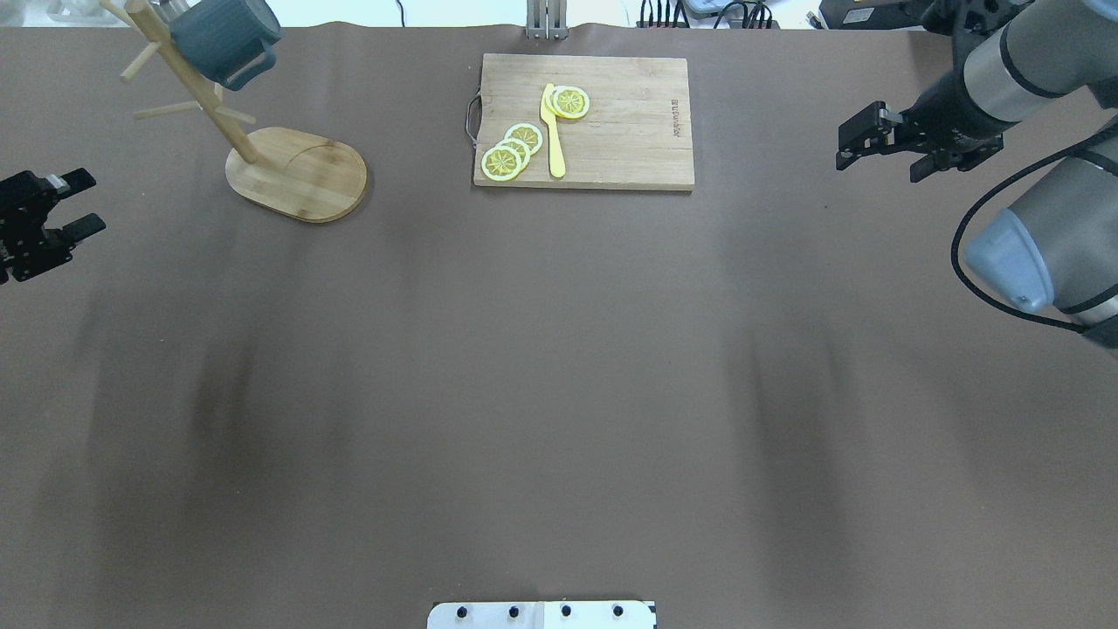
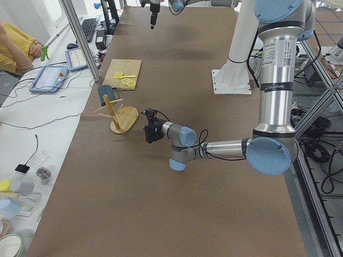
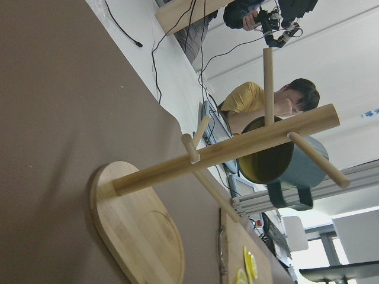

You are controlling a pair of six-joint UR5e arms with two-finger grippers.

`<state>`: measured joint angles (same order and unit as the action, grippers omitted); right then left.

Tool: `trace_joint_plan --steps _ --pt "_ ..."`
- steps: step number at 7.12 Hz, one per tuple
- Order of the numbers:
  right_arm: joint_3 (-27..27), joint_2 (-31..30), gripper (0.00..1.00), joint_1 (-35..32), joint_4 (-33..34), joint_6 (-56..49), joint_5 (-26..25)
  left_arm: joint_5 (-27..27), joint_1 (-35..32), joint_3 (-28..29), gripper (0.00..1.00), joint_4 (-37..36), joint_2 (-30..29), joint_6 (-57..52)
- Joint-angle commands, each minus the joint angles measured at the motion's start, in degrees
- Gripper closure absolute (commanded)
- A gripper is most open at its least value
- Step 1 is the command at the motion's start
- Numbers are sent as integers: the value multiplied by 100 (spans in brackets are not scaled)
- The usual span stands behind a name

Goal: Hang cup on storage rack

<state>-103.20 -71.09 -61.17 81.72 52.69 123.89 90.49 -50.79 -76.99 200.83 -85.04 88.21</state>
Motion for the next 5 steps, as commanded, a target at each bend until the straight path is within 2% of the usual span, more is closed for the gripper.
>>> trace_joint_plan --steps 1,2,3,4,5 --pt "-95 -123 0 -114 -16 -30 -407 -40 -273 104 2 -368 180 -1530" --pt "-104 -159 0 -141 -16 -57 -610 -40 -483 253 2 -543 189 -2344" --pt "-113 -255 0 -271 -16 -370 -586 -40 -746 272 2 -1041 198 -3240" --pt "-121 -413 0 -490 2 -895 -516 -5 -922 202 2 -1690 285 -4476" --pt "-113 -675 0 -719 11 -1449 -506 21 -950 184 2 -2045 321 -5175"
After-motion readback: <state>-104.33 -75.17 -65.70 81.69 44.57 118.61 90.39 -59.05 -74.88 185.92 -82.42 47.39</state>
